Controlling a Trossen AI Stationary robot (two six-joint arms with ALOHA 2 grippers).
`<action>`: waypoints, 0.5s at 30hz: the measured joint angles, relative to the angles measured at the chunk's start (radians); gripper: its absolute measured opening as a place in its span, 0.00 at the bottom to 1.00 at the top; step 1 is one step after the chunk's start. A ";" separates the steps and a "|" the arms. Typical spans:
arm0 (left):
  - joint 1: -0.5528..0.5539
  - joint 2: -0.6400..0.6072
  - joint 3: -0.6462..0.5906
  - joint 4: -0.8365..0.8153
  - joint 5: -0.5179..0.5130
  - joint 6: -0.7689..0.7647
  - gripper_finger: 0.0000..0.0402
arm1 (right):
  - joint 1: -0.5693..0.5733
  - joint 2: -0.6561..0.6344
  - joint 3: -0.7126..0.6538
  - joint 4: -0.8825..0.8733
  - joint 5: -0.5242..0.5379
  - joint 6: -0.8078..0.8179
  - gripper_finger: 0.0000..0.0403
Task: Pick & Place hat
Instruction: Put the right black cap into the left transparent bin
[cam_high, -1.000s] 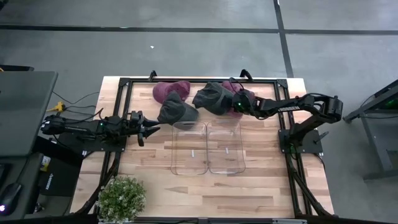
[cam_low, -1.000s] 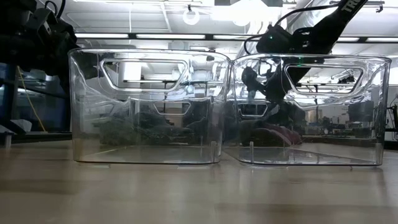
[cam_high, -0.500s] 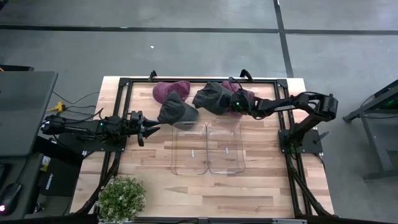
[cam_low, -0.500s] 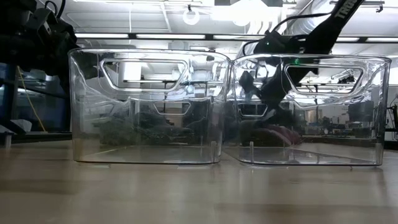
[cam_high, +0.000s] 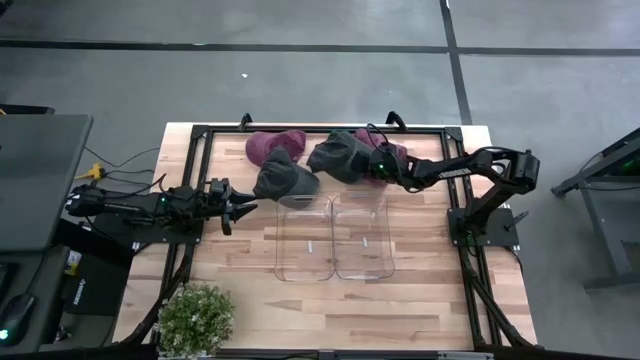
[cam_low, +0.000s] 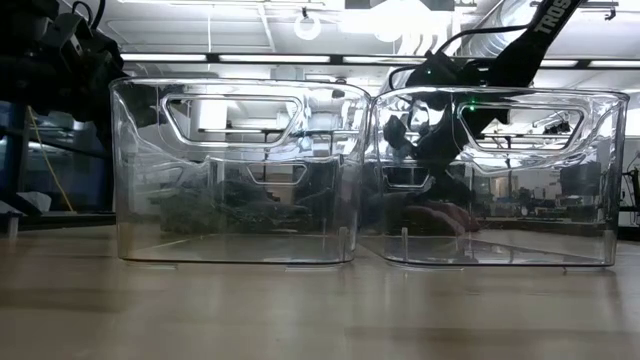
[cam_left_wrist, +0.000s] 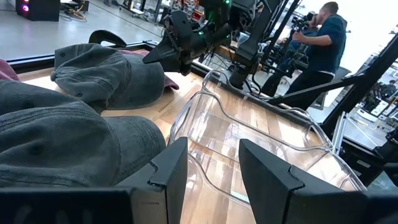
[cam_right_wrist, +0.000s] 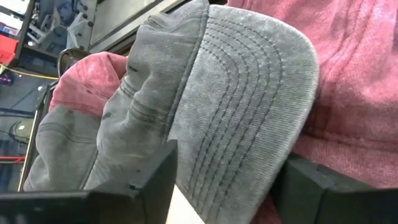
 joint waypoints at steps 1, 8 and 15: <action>0.000 0.000 0.000 0.000 0.000 0.000 0.34 | 0.000 0.000 0.000 0.000 0.000 -0.001 0.49; 0.000 0.000 0.000 0.000 0.000 0.000 0.34 | 0.000 0.000 0.000 0.015 -0.005 -0.006 0.25; 0.000 0.000 0.000 0.000 0.000 0.000 0.34 | 0.000 -0.002 0.003 0.088 -0.021 -0.053 0.03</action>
